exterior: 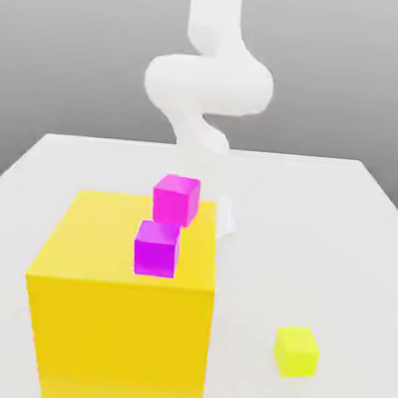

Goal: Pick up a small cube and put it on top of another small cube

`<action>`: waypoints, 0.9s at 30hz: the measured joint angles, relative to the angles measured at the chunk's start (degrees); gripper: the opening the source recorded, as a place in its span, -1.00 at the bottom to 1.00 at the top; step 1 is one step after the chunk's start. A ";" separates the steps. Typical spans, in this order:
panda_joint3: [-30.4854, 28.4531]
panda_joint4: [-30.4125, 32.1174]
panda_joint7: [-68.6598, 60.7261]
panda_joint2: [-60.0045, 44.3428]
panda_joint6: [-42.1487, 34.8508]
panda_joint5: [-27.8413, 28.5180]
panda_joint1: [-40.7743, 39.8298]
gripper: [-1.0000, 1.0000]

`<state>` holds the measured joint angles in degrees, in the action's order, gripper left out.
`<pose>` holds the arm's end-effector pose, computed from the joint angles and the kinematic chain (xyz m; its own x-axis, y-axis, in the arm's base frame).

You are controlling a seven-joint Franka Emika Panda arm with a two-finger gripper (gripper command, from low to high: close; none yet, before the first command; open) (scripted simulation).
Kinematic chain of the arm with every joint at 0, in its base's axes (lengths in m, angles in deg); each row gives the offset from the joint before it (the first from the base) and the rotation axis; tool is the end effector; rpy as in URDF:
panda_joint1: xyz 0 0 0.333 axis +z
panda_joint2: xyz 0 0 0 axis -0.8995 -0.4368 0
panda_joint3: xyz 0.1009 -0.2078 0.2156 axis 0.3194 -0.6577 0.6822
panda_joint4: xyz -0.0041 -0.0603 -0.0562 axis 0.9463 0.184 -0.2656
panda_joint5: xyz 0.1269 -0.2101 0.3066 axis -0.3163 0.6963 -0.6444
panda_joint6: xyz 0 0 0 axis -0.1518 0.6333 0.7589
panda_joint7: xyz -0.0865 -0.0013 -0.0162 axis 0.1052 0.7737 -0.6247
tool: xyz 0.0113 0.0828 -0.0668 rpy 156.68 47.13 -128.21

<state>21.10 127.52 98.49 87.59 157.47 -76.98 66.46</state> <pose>0.3779 0.0138 0.6900 0.5694 -0.6545 0.4975 -0.4659 -0.7555 -0.4607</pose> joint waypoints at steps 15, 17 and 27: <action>1.94 -7.03 -21.77 -31.52 5.39 -1.92 10.93 0.00; 2.68 -7.95 -24.39 -35.67 6.10 -1.81 12.40 0.00; 5.94 -12.57 -35.51 -56.50 9.69 1.68 17.62 0.00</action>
<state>27.04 114.95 62.98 31.08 167.16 -75.30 84.08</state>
